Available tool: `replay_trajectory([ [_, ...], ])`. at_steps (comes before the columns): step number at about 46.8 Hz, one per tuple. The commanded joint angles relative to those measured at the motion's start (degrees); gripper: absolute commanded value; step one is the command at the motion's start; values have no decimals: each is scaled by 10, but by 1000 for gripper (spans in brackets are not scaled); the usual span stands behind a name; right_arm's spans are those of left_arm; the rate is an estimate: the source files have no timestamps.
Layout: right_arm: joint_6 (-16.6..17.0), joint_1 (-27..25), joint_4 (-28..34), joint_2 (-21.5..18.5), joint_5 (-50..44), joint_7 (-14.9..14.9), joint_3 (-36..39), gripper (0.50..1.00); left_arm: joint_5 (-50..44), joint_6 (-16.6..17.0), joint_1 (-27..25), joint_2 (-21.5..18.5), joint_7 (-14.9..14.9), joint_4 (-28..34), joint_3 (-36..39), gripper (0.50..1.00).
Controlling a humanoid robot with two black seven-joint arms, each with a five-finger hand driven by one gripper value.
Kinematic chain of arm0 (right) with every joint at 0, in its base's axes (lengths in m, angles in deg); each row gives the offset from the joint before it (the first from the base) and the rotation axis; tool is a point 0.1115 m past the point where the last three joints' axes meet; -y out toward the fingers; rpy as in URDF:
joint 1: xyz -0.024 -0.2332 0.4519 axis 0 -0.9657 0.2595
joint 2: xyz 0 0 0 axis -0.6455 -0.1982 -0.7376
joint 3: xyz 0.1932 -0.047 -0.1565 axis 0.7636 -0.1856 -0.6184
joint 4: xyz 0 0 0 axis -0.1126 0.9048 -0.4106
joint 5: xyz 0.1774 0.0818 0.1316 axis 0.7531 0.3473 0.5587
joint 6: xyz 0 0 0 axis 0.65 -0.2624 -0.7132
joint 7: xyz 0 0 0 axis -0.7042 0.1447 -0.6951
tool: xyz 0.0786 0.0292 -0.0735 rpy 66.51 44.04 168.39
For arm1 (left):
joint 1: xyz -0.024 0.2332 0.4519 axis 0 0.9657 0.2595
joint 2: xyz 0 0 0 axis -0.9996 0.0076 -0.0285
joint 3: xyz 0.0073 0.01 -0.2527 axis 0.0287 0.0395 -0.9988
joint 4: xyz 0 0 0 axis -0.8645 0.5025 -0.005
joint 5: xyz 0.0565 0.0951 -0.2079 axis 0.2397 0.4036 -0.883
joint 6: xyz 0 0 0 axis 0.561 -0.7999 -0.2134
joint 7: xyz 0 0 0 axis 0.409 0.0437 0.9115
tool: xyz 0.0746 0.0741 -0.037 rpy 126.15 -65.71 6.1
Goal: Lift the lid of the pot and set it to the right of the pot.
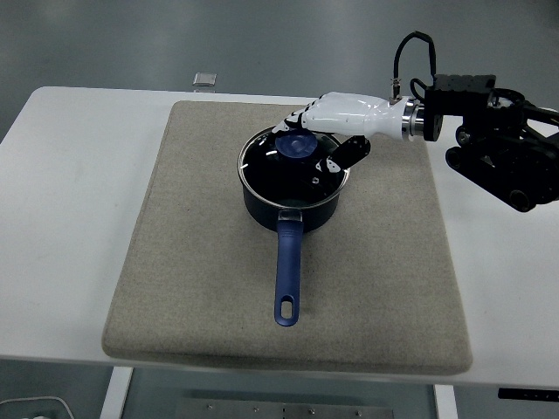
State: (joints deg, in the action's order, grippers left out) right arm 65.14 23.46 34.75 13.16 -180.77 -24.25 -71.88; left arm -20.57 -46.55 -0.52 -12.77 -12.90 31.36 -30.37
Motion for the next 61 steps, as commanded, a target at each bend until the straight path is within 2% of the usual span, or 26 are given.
replay_trajectory([
  [1, 10, 0, 0, 0, -1, 0, 0, 500, 0, 0, 0, 0, 0, 0, 0, 1000],
  [15, 24, 0, 0, 0, -7, 0, -5, 500, 0, 0, 0, 0, 0, 0, 0, 1000],
  [61, 24, 26, 1, 0, -8, 0, -14, 500, 0, 0, 0, 0, 0, 0, 0, 1000],
])
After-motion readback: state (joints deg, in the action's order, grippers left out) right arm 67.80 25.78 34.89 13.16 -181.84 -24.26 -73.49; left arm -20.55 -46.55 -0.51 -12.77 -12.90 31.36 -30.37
